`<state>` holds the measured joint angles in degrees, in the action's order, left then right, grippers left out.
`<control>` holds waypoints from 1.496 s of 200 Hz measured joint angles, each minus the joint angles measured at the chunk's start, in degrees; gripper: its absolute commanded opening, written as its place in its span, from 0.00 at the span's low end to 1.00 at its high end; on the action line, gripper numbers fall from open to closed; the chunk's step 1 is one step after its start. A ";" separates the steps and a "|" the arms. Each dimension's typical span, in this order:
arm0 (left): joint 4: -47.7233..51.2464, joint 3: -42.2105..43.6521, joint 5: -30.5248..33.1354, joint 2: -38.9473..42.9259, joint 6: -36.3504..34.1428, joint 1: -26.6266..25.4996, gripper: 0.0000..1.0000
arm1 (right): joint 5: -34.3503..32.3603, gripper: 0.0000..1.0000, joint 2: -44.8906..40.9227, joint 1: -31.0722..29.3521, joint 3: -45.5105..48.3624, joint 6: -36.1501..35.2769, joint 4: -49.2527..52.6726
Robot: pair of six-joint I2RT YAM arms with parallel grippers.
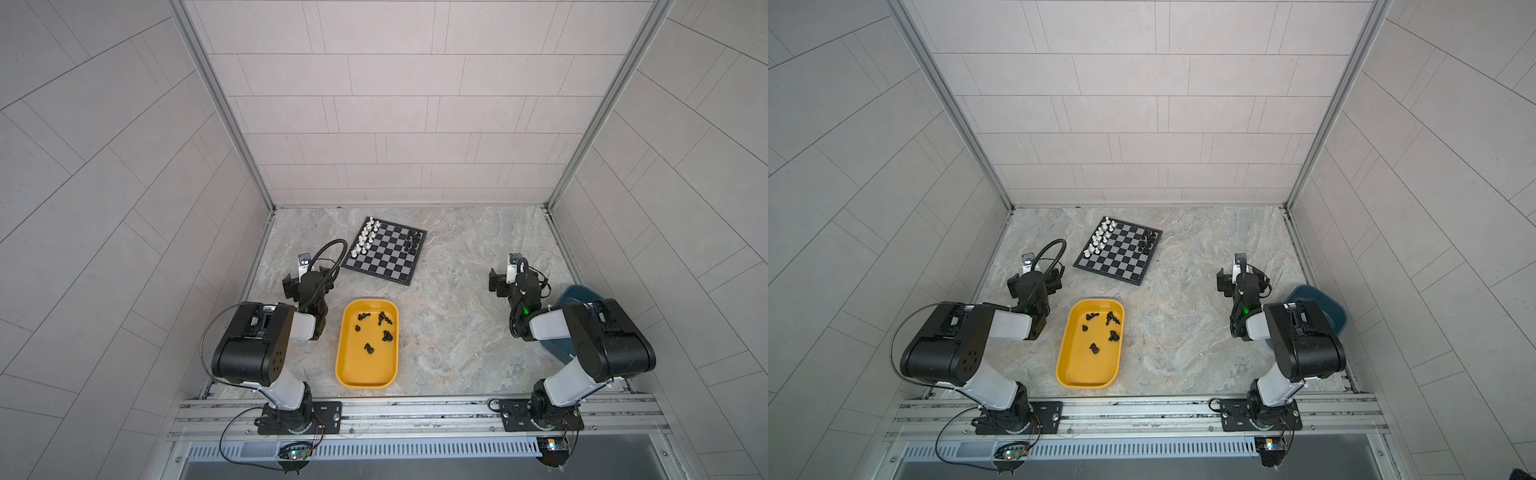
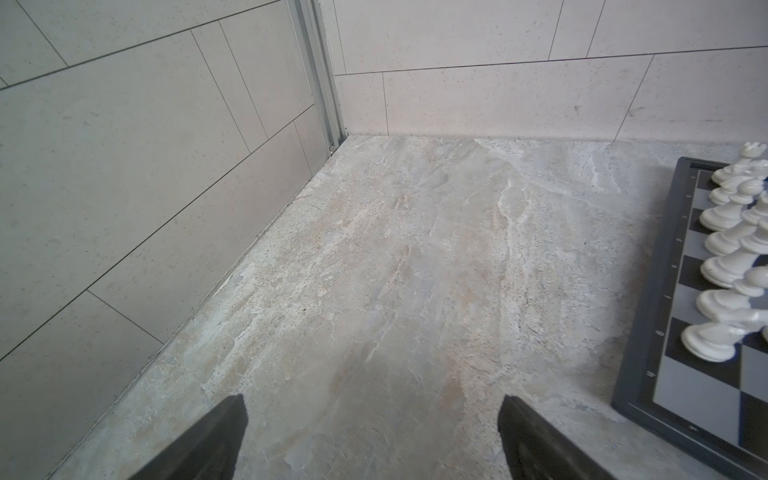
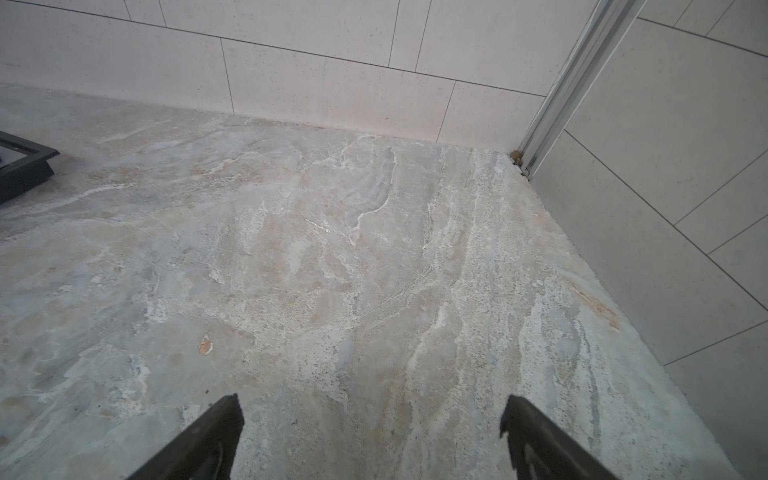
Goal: Set up the chess pieces on the board
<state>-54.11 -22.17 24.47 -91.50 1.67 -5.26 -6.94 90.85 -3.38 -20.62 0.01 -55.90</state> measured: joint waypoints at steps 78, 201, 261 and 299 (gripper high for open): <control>4.76 -0.76 2.25 2.23 -0.02 -0.26 1.00 | -7.58 0.99 -3.32 -2.34 -0.13 -0.28 4.50; 89.31 -46.21 -15.98 16.39 25.86 -31.47 0.73 | 5.38 0.99 -38.05 0.76 -15.65 40.61 46.93; 94.92 -42.34 -25.53 7.32 37.11 -53.22 0.51 | 12.13 0.99 -42.25 -1.29 -20.26 39.41 67.06; 94.92 -41.75 -27.56 0.39 42.07 -54.60 0.63 | 12.96 0.99 -43.69 -2.99 -20.17 38.80 73.68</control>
<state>40.82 -63.92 -3.09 -91.11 43.75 -59.86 6.02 47.16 -6.37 -40.80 38.81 17.78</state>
